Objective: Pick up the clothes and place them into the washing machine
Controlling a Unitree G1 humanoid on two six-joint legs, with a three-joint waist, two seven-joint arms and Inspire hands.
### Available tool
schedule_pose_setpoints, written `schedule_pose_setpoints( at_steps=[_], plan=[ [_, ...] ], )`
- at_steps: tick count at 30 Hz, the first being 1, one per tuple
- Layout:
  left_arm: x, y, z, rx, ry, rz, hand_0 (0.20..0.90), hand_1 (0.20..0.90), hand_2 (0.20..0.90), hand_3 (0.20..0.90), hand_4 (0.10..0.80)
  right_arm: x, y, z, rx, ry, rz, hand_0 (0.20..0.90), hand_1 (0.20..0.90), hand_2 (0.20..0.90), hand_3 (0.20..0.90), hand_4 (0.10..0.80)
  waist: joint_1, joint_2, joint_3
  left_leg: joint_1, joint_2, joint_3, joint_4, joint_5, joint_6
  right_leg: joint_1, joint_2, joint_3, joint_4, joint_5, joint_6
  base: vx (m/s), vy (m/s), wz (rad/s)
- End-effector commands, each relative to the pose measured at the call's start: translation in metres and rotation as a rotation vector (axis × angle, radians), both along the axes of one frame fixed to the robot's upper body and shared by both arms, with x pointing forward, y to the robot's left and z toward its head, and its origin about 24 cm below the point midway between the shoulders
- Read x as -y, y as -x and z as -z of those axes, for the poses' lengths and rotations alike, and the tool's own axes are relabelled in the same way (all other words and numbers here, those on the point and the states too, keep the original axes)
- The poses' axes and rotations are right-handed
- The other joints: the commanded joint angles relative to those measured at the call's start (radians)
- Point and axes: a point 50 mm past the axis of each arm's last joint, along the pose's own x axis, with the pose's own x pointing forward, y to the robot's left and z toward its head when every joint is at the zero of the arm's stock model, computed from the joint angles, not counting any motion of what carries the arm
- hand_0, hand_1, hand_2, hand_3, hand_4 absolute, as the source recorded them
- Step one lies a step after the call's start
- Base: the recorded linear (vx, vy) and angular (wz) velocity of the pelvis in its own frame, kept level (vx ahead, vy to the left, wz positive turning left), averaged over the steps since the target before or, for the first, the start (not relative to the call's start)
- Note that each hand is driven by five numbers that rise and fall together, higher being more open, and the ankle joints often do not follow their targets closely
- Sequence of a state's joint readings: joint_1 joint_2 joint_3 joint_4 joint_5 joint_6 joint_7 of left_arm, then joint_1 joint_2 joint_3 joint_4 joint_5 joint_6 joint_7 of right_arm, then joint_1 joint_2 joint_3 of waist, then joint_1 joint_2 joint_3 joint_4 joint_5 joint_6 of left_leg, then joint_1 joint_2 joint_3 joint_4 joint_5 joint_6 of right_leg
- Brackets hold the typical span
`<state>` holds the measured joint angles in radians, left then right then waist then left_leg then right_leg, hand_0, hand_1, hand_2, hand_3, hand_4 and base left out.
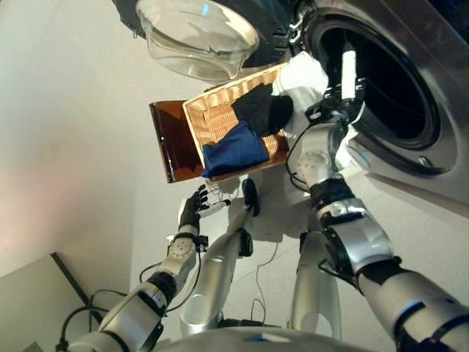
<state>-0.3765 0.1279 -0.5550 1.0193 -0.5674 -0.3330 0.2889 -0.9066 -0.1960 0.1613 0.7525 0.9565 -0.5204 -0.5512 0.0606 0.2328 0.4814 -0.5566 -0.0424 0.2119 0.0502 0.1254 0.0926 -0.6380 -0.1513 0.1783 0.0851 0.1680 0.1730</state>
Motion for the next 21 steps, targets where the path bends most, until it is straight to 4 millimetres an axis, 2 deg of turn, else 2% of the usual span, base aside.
schedule_pose_setpoints(
  at_steps=[1, 5, 8, 14, 21],
  plan=[
    [-0.023, 0.006, 0.002, 0.023, -0.037, -0.096, 0.900, 0.900, 0.900, 0.900, 0.800, -0.028, 0.012, -0.047, 0.181, 0.376, -0.005, 0.900, 0.900, 0.900, 0.900, 0.800, 0.018, 0.003, -0.030, -0.081, 0.076, -0.023, 0.058, -0.021, -0.133, 0.002, 0.004, -0.025, 0.150, -0.156, -0.078, -0.019, -0.013, -0.04],
    [-0.025, 0.001, -0.009, 0.098, -0.073, -0.090, 0.900, 0.900, 0.900, 0.900, 0.800, -0.023, 0.011, -0.048, 0.118, 0.937, 0.138, 0.900, 0.900, 0.900, 0.900, 0.800, 0.016, -0.013, -0.019, -0.086, 0.083, -0.025, 0.058, -0.015, -0.133, 0.001, 0.008, -0.030, 0.149, -0.149, -0.076, 0.000, 0.000, 0.00],
    [-0.030, -0.002, -0.013, 0.122, -0.100, -0.093, 0.900, 0.900, 0.900, 0.900, 0.800, -0.013, 0.004, -0.050, 0.050, 1.104, 0.218, 0.900, 0.900, 0.900, 0.900, 0.800, 0.017, -0.025, -0.017, -0.089, 0.086, -0.030, 0.060, -0.013, -0.135, 0.001, 0.008, -0.035, 0.147, -0.147, -0.076, 0.000, 0.000, 0.00],
    [-0.034, -0.004, -0.016, 0.140, -0.118, -0.108, 0.900, 0.900, 0.900, 0.900, 0.800, -0.014, -0.004, -0.055, -0.002, 1.409, 0.331, 0.900, 0.900, 0.900, 0.900, 0.800, 0.022, -0.040, -0.009, -0.090, 0.091, -0.035, 0.063, -0.010, -0.138, 0.000, 0.012, -0.041, 0.154, -0.149, -0.076, -0.001, -0.003, 0.01],
    [-0.033, -0.010, -0.022, 0.171, -0.123, -0.111, 0.900, 0.900, 0.900, 0.900, 0.800, -0.019, -0.012, -0.065, -0.017, 1.958, 0.539, 0.900, 0.900, 0.900, 0.900, 0.800, 0.030, -0.051, -0.002, -0.095, 0.095, -0.043, 0.067, -0.009, -0.143, -0.001, 0.017, -0.042, 0.156, -0.150, -0.078, 0.000, 0.000, 0.00]
  ],
)
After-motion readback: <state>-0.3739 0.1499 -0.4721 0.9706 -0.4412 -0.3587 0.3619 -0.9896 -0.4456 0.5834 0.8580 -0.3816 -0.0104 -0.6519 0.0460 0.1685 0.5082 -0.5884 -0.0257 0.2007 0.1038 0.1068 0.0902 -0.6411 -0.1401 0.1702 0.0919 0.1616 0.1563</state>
